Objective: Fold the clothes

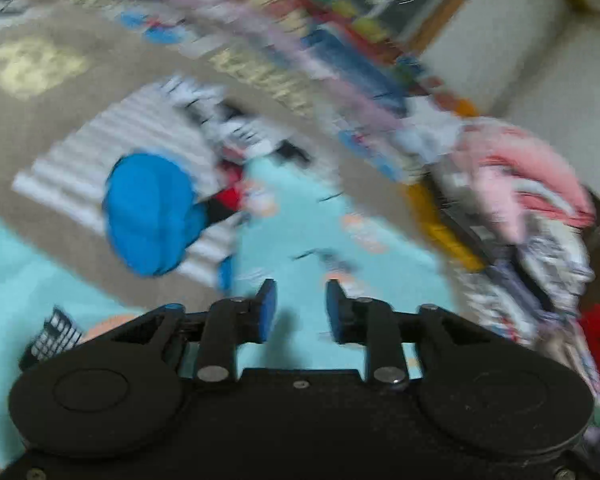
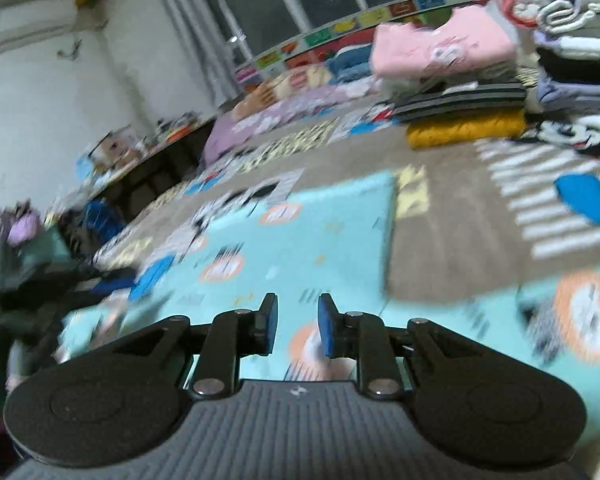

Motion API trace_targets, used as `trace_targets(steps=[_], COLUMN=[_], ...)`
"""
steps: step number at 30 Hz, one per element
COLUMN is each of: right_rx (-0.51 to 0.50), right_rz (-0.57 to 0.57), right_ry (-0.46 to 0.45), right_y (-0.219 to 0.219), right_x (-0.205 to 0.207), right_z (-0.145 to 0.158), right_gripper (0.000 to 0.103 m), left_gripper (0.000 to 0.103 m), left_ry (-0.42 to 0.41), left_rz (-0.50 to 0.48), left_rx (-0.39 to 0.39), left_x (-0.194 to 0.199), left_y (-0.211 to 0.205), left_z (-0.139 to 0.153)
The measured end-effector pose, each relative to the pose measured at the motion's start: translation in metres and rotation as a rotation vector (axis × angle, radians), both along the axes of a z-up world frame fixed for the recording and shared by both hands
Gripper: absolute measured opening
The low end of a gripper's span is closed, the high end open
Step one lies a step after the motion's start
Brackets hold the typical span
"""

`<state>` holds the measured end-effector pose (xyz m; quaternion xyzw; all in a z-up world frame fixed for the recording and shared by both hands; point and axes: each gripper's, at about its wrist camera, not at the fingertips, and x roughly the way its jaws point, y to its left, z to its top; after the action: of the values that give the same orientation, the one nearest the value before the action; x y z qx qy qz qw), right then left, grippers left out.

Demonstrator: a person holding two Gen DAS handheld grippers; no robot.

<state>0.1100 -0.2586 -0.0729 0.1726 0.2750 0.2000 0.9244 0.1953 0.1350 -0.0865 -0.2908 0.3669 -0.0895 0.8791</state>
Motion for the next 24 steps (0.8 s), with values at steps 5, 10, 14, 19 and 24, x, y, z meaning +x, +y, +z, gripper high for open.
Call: trace_targets(steps=[5,10,14,19,24], right_rx=[-0.159,-0.209,-0.204,-0.058,0.132], right_rz=[0.074,0.079,0.075,0.033,-0.087], right_ry=[-0.002,-0.028,-0.023,-0.013,0.036], right_y=[0.032,0.036,0.028,0.006,-0.033], right_x=[-0.034,-0.059,-0.071,-0.088,-0.099], right_z=[-0.016,-0.019,-0.018,-0.016,-0.023], right_gripper=[0.027,0.028,0.028,0.028,0.028], left_gripper=[0.032,0.044,0.044,0.044,0.053], left_ry=[-0.067,0.007,-0.096,-0.206,-0.239], left_rz=[0.053,0.065,0.074,-0.016,-0.092], left_rx=[-0.106,-0.095,-0.163,-0.105,-0.004], left_x=[0.003,0.038,0.017,-0.039,-0.092], left_y=[0.008,0.007,0.006,-0.022,-0.064], left_z=[0.013,-0.005,0.015,0.032,0.025])
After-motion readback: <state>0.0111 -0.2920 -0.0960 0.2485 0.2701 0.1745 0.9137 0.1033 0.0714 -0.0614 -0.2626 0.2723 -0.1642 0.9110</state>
